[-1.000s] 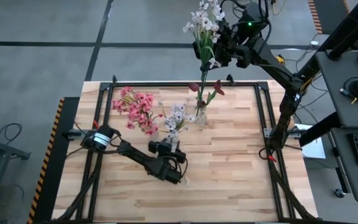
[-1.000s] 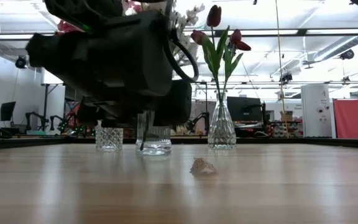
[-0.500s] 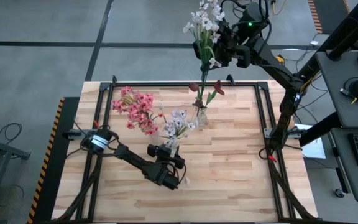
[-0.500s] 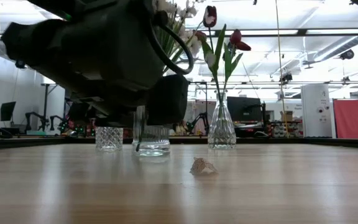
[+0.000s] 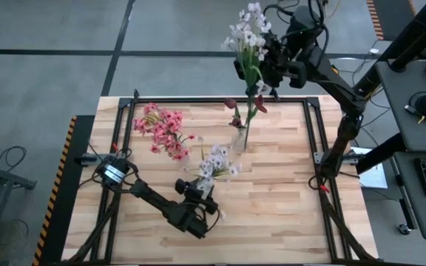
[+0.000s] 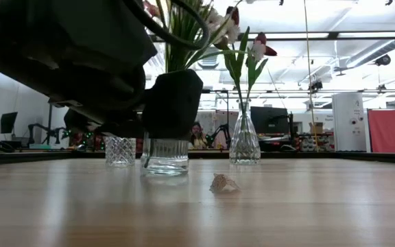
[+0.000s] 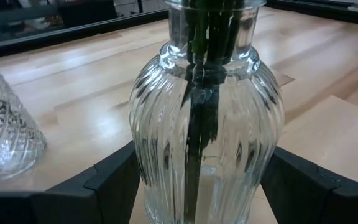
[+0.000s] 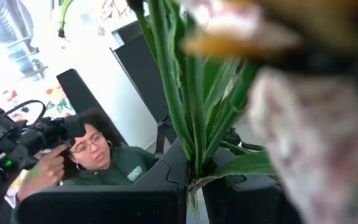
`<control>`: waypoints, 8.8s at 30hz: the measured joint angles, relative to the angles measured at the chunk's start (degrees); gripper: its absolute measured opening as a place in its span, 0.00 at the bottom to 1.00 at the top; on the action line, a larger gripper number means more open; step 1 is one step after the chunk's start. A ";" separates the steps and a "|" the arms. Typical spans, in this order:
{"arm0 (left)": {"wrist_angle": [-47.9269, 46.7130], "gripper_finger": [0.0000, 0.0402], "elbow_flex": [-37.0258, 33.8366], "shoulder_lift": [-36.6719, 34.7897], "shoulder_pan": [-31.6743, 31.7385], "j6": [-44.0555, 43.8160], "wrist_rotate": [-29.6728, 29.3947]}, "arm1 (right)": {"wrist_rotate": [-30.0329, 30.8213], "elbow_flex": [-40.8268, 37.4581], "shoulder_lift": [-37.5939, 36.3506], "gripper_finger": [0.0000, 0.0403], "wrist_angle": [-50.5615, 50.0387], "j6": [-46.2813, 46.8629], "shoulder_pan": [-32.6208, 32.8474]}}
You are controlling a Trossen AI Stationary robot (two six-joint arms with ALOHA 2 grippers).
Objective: Sort flowers into vase by color
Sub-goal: Put the white flower into the top transparent vase
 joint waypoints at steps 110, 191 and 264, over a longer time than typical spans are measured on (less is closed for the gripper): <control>26.58 0.68 -8.22 -0.11 3.00 14.68 -4.28 | 113.48 -75.65 -18.96 0.04 30.19 -51.07 53.47; 26.32 0.68 -8.28 -0.15 3.06 16.58 -3.31 | 114.34 -78.84 -15.12 0.04 34.41 -48.04 48.51; 24.94 0.74 -8.28 -1.77 2.80 16.85 2.16 | 117.88 -79.69 -27.18 0.49 21.84 -40.72 52.05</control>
